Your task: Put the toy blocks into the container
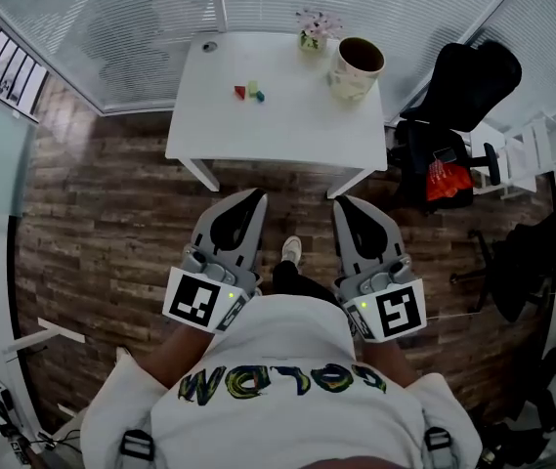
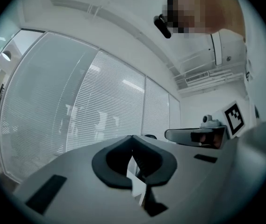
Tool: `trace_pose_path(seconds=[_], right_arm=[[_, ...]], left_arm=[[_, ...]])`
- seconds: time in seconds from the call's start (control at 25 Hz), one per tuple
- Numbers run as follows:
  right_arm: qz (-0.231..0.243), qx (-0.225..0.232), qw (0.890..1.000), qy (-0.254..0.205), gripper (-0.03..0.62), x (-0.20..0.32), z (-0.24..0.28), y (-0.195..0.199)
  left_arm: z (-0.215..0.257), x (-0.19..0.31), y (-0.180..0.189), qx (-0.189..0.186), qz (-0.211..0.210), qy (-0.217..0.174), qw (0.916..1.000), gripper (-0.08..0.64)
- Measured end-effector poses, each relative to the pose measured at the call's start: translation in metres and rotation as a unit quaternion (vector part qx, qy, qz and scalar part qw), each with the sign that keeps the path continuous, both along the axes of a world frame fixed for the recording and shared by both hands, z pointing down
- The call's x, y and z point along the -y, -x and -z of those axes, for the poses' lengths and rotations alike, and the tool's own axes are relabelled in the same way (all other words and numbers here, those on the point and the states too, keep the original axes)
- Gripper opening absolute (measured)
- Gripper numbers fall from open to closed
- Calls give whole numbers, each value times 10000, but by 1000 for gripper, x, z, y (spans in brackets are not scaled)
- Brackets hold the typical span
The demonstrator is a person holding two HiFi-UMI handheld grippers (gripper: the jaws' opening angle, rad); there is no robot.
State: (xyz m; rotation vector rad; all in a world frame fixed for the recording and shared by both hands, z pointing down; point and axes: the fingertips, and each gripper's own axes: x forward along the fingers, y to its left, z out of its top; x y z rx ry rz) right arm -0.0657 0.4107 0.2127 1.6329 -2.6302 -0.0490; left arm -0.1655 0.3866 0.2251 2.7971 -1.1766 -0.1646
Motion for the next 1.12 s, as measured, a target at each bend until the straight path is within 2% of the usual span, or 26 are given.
trace_pose_path(seconds=[0.28,0.52,0.84,1.12], right_arm=[[0,17,10000,-42,9,51,5,-60],[38,50,10000,-13,9,78,3,-88],[168,16,9998,116,9,111,-7,-90],[211,-99,9997,107,9,162,-7,-87]], left_arm=[[7,53,-57,57,50,-39,10000,8],[6,80,-81,42,165,-6,9999,8],[-2,115,-84,48,254,37,9997,8],[-4,163,-82,-12,242,20,9997,8]])
